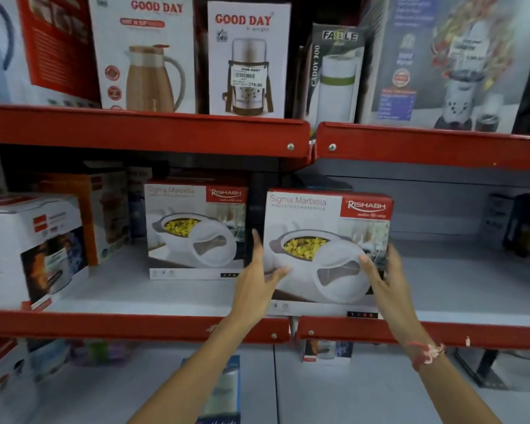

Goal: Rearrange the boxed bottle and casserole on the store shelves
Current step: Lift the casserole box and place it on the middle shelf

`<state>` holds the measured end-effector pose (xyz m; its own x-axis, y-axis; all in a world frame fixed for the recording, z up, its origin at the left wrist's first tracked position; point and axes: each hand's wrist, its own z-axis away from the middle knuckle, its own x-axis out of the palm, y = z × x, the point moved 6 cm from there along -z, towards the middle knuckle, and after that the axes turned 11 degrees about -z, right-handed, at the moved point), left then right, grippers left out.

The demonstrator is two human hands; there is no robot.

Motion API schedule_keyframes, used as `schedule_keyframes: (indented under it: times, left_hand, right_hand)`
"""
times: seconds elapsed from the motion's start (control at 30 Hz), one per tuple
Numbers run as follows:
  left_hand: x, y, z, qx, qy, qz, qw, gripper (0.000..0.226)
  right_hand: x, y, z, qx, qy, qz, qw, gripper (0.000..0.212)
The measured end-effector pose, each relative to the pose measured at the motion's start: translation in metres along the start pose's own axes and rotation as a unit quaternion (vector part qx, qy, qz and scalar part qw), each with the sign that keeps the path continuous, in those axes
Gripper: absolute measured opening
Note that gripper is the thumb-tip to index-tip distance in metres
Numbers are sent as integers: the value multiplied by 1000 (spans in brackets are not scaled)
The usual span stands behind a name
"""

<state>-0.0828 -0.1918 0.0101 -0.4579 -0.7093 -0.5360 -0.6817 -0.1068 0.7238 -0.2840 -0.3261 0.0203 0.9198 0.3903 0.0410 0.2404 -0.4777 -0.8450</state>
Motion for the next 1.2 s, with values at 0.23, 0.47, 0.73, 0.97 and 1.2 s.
schedule_keyframes:
  times: [0.23,0.47,0.73,0.97,1.2]
  left_hand:
    - [-61,1,24,44,56,-2,997,82]
    - [-113,-12,91,29,84,28,996,87]
    - [-163,8,133,76,91,59,991,78]
    - [-224,-10,178,87,105,89,987,76]
    - [-221,-19,173,84,102,105,986,78]
  right_hand:
    - [19,-28,6,-2,-34,-14,999,56]
    - [48,-57,60,17,-82,-47,995,54]
    - [49,-110,117,37,-85,-98,991,57]
    - [82,-136,169,34,-103,-123,986,55]
    - [85,-131,167,28,-100,-134,986,57]
